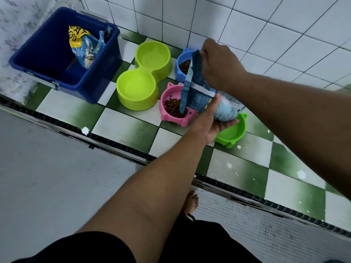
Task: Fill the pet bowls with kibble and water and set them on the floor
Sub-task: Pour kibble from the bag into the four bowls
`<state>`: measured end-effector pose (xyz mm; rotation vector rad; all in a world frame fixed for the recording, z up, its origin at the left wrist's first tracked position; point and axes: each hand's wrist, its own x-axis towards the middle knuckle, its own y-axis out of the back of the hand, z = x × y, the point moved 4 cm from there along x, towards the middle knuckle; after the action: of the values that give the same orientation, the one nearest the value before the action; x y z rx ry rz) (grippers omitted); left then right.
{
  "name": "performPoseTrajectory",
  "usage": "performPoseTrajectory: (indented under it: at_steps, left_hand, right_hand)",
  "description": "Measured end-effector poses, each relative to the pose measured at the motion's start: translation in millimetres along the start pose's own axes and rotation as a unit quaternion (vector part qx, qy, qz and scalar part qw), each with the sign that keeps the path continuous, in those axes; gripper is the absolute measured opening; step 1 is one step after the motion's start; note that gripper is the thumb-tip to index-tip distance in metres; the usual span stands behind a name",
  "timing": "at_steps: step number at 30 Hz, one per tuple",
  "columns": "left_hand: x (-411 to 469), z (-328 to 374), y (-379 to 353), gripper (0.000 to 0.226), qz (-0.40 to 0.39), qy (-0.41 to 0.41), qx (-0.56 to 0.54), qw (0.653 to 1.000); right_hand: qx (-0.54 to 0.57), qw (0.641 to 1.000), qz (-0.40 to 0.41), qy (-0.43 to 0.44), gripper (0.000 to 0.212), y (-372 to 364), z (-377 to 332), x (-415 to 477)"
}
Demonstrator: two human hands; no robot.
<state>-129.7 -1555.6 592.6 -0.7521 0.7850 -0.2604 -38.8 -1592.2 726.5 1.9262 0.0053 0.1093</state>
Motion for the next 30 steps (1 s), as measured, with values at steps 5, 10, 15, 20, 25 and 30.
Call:
performPoseTrajectory:
  at_steps: [5,10,15,20,25,30]
  left_hand:
    - [-1,1,-6,0.036,-0.006,0.011,0.022,1.000]
    - [-3,-2,-10,0.038,-0.022,0.015,0.015,1.000]
    - [-4,-5,-17,0.042,-0.031,0.022,-0.011,0.999]
    - [-4,-2,-14,0.035,-0.032,0.023,-0.025,0.999]
    - [-7,-1,-11,0.028,-0.030,0.022,-0.011,0.999]
    - [-9,2,-10,0.025,0.000,0.013,0.059,0.998]
  right_hand:
    - [0.011,1.000,0.008,-0.008,0.023,7,2,-5]
    - [0.019,1.000,0.023,-0.003,0.028,12,4,-10]
    - [-0.009,1.000,0.024,0.009,0.028,13,-2,-8]
    - [-0.031,0.999,0.023,0.024,0.027,6,-10,-5]
    - [-0.004,0.999,0.038,0.028,0.031,8,-5,-12]
    - [0.020,0.997,0.077,0.005,0.035,20,2,-27]
